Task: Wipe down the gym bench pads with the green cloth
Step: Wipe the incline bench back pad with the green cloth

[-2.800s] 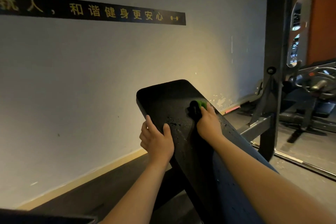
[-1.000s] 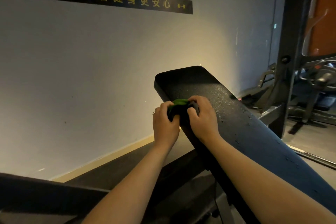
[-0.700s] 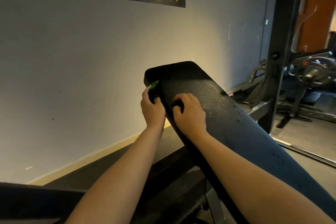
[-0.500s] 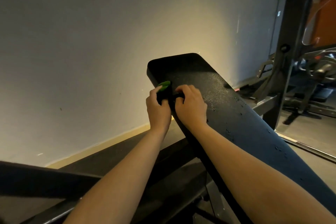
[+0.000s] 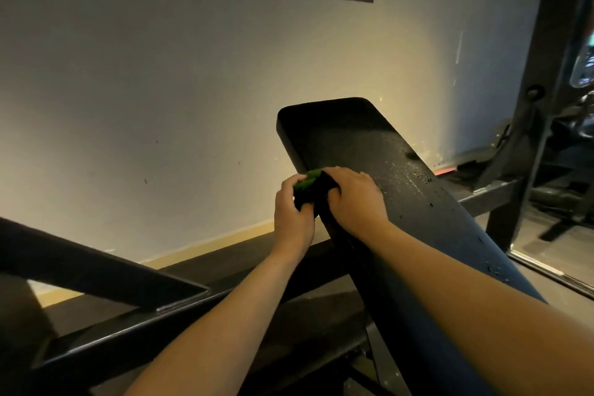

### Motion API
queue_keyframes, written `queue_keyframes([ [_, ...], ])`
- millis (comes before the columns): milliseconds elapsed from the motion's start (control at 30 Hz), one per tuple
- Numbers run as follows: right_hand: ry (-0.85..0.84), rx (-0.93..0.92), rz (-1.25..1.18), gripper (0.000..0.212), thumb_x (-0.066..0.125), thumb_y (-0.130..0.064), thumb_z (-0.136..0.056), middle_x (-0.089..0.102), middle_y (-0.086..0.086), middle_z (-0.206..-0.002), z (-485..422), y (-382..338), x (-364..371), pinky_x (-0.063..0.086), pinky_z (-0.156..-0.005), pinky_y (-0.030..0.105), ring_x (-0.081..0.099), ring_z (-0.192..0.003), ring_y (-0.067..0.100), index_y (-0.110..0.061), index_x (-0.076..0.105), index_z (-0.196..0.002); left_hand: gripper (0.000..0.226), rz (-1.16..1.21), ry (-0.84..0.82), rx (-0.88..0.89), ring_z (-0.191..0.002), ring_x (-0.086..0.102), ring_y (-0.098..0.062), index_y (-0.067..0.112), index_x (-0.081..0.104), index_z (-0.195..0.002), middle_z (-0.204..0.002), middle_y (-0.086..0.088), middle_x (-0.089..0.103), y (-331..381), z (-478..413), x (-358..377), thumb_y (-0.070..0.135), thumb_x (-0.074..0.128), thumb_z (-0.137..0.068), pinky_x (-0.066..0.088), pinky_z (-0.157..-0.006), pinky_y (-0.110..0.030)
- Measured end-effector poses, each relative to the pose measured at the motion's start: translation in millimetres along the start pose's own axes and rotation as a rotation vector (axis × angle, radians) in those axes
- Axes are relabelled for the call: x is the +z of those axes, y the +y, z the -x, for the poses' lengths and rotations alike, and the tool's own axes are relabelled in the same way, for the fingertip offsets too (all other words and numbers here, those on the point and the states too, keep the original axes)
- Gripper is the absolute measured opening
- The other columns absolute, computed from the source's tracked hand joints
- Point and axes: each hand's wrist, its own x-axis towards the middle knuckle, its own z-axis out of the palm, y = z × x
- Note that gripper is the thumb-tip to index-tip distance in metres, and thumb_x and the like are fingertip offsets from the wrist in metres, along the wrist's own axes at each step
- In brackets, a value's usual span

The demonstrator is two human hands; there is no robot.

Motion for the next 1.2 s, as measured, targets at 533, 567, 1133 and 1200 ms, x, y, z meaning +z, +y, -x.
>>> queue_keyframes([
  [533,0.148,0.16,-0.241,0.029,0.05,-0.012,-0.097,0.058,-0.007,-0.121,21.1,23.9,-4.5,0.034,-0.086,0.017,0.048,-0.115,0.009,-0.019,0.064,-0.122,0.033,-0.059,0.086,-0.002,-0.126,0.042,-0.001,0.033,0.062,-0.111,-0.133,0.01,0.042,19.1,44.6,38.7,0.004,0.053,-0.097,0.031,-0.096,-0.001],
  [567,0.127,0.155,-0.248,0.031,0.05,-0.012,-0.097,0.058,-0.006,-0.123,21.7,25.0,-5.9,0.034,-0.088,0.017,0.048,-0.116,0.009,-0.019,0.064,-0.124,0.035,-0.056,0.091,-0.003,-0.126,0.042,-0.001,0.035,0.062,-0.108,-0.132,0.009,0.042,18.4,50.7,39.3,0.003,0.053,-0.096,0.031,-0.097,-0.001],
  [1133,0.09,0.078,-0.298,0.037,0.045,-0.015,-0.099,0.06,-0.004,-0.128,32.5,33.6,-4.2,0.03,-0.094,0.018,0.046,-0.126,0.013,-0.017,0.055,-0.135,0.038,-0.134,0.199,-0.017,-0.118,0.044,0.0,0.032,0.053,-0.123,-0.136,0.004,0.043,22.6,40.5,52.4,0.003,0.051,-0.098,0.035,-0.097,-0.007],
  [1200,0.1,0.076,-0.316,0.035,0.042,-0.019,-0.103,0.061,-0.004,-0.127,33.3,33.6,-4.1,0.031,-0.094,0.019,0.047,-0.125,0.013,-0.017,0.056,-0.134,0.039,-0.164,0.185,-0.008,-0.113,0.045,0.006,0.033,0.054,-0.12,-0.133,0.006,0.044,20.3,49.3,52.3,0.002,0.051,-0.097,0.036,-0.095,-0.004],
])
